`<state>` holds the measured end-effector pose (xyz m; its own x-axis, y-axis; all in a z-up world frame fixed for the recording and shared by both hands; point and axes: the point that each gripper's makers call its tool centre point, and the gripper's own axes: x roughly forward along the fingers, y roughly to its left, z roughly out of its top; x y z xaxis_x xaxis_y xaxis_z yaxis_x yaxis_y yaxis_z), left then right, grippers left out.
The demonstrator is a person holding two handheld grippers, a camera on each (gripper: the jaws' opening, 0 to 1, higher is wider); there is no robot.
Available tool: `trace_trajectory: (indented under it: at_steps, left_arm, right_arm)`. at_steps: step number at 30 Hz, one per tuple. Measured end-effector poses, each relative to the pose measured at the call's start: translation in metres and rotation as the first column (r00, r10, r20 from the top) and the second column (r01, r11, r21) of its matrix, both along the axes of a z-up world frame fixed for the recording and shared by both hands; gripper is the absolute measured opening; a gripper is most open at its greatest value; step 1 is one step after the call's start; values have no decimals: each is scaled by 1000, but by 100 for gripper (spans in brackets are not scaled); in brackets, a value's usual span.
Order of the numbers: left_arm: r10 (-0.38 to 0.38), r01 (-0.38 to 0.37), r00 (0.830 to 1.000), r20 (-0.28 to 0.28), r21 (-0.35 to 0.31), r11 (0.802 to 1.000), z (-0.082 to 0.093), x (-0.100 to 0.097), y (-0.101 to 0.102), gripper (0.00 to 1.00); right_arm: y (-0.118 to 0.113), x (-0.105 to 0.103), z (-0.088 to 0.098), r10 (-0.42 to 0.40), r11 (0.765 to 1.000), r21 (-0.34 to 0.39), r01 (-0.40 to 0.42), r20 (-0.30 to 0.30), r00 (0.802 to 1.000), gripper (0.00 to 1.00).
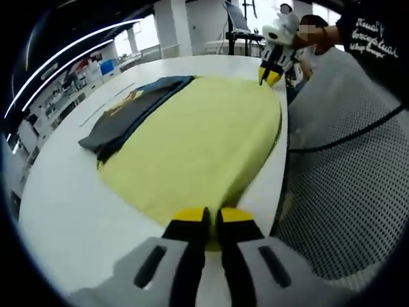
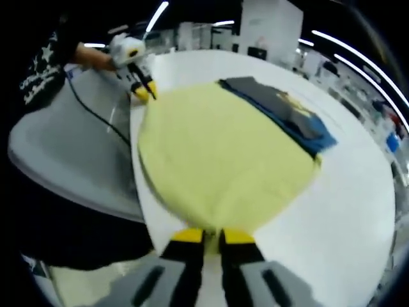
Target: Fold the garment on the visible template until the final outline fits inside the template.
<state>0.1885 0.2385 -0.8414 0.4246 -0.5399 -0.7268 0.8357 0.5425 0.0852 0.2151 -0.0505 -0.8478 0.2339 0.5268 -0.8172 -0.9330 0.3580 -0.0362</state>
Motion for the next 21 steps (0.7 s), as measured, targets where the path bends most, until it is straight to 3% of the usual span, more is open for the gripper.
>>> trace_trajectory:
  at_steps: [6,21]
  left_arm:
    - [1,-1,1000,-2,9,1000,1,2,1,0]
    - [53,-54,998,-28,-20,998,14,-6,6,0]
  right_arm:
    - [0,2,1,-11,1000,15,12,-17,1000,0]
    - [3,-21,9,11,999,44,-7,-73,997,0]
